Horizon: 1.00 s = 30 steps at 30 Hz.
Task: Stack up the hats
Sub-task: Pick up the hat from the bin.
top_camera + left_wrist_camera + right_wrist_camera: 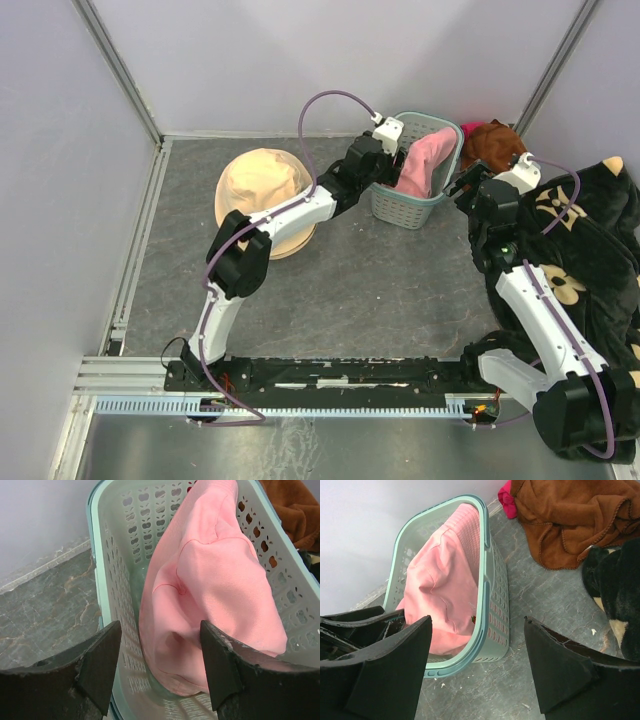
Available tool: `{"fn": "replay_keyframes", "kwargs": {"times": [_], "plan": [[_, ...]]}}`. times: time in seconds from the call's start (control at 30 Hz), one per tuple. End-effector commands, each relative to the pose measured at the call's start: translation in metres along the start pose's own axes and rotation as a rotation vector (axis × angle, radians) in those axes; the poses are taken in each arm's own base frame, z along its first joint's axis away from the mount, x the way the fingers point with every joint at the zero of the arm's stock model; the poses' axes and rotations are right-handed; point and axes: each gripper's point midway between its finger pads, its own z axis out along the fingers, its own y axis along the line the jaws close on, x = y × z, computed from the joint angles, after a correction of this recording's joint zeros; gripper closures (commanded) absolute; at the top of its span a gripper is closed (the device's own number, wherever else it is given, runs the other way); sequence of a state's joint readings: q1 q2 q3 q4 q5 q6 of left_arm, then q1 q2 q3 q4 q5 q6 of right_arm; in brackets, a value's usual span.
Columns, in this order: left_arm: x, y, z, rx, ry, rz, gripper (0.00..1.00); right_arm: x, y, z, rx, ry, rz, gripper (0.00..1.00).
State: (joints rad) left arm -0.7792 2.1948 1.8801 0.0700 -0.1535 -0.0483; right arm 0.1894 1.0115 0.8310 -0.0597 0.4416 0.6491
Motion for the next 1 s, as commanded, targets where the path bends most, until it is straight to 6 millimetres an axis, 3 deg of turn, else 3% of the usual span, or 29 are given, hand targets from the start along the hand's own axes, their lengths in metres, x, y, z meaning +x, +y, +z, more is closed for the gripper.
{"fn": "replay_keyframes", "kwargs": {"times": [0.0,0.37,0.97], "plan": [[-0.065,-0.007,-0.024,0.036,-0.165,-0.082,0.30,-0.012,0.008,0.000,-0.032,-0.041,0.008,0.19],[-0.088,-0.015,-0.045,0.096,-0.258,-0.130,0.29,-0.009,0.007,0.000,-0.035,-0.034,0.009,0.18],[-0.056,-0.037,-0.031,0.205,-0.172,-0.069,0.32,-0.003,0.005,0.003,-0.032,-0.026,0.010,0.19]]}}
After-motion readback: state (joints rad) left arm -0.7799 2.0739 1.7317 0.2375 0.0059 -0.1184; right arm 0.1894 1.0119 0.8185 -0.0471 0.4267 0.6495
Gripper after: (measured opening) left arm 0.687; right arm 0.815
